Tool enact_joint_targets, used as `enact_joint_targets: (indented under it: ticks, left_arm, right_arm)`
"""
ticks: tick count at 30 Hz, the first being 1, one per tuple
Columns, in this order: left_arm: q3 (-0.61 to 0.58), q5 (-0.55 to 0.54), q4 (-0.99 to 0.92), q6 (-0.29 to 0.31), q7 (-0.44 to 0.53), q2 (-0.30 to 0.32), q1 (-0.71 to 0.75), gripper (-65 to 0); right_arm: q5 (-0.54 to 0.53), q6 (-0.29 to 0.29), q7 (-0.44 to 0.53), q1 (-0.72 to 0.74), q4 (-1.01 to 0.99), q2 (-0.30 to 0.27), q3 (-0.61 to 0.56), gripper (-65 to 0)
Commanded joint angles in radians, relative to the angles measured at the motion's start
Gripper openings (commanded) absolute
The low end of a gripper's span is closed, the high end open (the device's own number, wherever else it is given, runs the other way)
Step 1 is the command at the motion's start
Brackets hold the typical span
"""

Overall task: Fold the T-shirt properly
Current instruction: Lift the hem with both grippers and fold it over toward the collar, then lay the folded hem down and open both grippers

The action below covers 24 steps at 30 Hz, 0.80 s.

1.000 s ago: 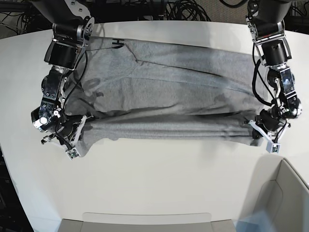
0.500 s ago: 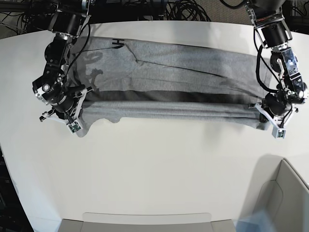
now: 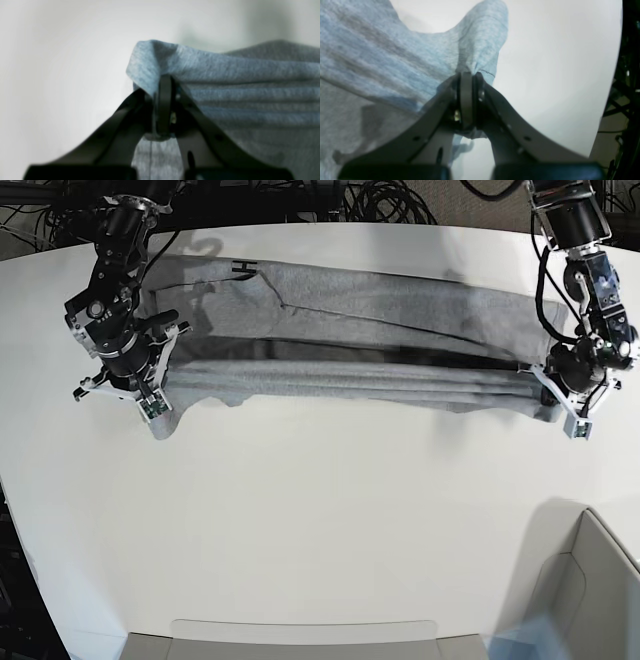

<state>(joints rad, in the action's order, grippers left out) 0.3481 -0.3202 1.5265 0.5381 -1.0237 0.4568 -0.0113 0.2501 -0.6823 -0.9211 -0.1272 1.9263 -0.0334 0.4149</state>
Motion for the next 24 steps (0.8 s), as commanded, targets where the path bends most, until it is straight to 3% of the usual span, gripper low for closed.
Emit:
enact_joint_targets:
  ticks: [1, 5, 10, 18, 20, 23, 24]
  left_arm:
    - [0.012, 0.026, 0.032, -0.017, 0.012, 0.03, -0.003, -65.0]
    - [0.01, 0.026, 0.035, -0.013, 0.012, 0.03, 0.032, -65.0]
    - [0.018, 0.031, 0.035, 0.081, 0.012, 0.03, 0.058, -65.0]
    - [0.019, 0.031, 0.035, 0.092, 0.013, 0.03, 0.093, -64.2]
    - [0.019, 0.031, 0.035, 0.092, 0.012, 0.03, 0.096, -58.8]
    - [0.019, 0.031, 0.045, 0.093, 0.012, 0.032, 0.121, -43.6]
    - [0.019, 0.031, 0.056, 0.095, 0.013, 0.032, 0.122, -38.1]
  right_arm:
    - [0.038, -0.016, -0.019, 0.001, 0.026, -0.012, 0.008, -65.0]
    - [0.038, -0.016, -0.019, -0.048, 0.032, -0.01, 0.006, -65.0]
    - [0.038, -0.016, -0.016, -0.11, 0.049, 0.011, 0.026, -65.0]
    - [0.038, -0.016, -0.014, -0.15, 0.054, 0.023, 0.039, -65.0]
    - [0.038, -0.016, -0.017, -0.151, 0.054, 0.023, 0.037, -65.0]
    - [0.038, -0.016, -0.019, -0.15, 0.054, 0.023, 0.039, -65.0]
    - [0.038, -0.016, -0.019, -0.151, 0.054, 0.023, 0.039, -61.7]
